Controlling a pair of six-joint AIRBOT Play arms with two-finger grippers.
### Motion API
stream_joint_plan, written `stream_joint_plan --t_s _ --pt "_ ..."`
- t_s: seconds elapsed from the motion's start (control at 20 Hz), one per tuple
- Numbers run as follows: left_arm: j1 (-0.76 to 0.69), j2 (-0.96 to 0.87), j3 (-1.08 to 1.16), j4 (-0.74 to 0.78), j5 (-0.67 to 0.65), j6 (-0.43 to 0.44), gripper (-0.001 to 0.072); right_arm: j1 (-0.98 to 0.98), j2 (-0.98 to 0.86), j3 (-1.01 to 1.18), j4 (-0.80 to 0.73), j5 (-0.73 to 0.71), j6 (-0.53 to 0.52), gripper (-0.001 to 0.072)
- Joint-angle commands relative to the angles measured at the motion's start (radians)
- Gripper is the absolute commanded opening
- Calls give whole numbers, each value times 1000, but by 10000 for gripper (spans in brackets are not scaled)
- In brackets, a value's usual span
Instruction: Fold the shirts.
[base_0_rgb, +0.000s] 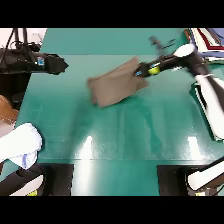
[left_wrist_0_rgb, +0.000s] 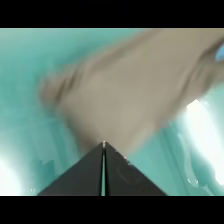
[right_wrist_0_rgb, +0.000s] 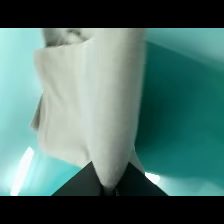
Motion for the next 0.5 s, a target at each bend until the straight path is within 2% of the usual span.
stream_joint_plan --t_s 0.0,0.25,0.45 --pt "-71 0 1 0 48 -14 27 -267 116 4 -106 -14 43 15" --pt "-153 0 1 0 123 -51 28 -628 143 4 -103 -36 72 14" --pt "-164 0 1 -6 136 -66 27 -776 130 4 -95 -58 79 15"
